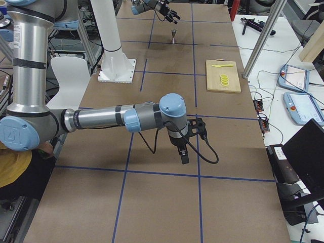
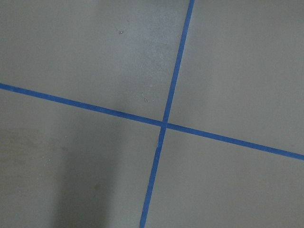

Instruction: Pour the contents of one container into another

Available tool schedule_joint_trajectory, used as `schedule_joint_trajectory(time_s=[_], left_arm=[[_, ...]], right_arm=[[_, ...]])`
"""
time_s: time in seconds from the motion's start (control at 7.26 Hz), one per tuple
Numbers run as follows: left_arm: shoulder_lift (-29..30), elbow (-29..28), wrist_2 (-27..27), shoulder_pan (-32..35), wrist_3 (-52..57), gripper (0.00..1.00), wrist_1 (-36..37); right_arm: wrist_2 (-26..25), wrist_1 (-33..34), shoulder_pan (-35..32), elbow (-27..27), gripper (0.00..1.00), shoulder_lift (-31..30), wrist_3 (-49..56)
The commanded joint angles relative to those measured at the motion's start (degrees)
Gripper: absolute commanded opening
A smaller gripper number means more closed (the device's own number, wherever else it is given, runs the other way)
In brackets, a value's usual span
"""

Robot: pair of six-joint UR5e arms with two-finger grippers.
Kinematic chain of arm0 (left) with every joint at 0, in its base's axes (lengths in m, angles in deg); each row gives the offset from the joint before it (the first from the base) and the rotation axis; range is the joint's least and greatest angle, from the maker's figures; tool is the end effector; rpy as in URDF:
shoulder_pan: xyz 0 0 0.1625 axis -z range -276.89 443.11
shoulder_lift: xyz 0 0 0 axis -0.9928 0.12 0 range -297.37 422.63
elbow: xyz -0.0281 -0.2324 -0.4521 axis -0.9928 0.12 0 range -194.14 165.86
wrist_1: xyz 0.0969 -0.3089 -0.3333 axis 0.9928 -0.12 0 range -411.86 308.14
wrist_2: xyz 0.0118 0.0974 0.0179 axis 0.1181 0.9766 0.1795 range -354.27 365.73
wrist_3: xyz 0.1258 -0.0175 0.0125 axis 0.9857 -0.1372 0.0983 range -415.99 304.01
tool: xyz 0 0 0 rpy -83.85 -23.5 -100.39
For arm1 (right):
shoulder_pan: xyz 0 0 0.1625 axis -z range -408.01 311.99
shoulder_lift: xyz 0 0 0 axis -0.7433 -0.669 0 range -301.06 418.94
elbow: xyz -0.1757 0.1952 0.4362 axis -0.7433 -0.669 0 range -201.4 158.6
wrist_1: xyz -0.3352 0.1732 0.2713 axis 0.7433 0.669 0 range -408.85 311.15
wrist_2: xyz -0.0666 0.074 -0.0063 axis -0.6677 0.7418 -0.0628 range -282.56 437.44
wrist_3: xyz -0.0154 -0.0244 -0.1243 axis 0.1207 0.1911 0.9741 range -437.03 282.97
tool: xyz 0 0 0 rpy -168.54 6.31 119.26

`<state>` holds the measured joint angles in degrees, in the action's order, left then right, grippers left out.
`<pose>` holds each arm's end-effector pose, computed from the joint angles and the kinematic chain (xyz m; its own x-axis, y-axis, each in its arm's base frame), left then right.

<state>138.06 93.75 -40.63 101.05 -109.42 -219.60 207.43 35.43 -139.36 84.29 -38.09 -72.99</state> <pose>0.3343 -0.3409 0.5452 0.6378 0.2468 -0.7296 0.6120 0.4129 0.6745 0.0630 -0.4973 0.6707 0.7693 -0.2093 0.6036 0.0315 0.9561 0.2914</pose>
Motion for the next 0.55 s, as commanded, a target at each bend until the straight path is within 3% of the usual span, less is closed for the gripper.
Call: schedule_joint_trajectory(time_s=[0.0, 0.41], left_arm=[[0.68, -4.16, 11.0, -6.68, -2.72, 1.0, 0.04], [4.89, -8.56, 17.34, -10.65, -3.87, 1.0, 0.04]], right_arm=[[0.0, 0.0, -0.06, 0.05, 1.0, -0.08, 0.0], [0.0, 0.0, -0.06, 0.05, 1.0, -0.17, 0.0]])
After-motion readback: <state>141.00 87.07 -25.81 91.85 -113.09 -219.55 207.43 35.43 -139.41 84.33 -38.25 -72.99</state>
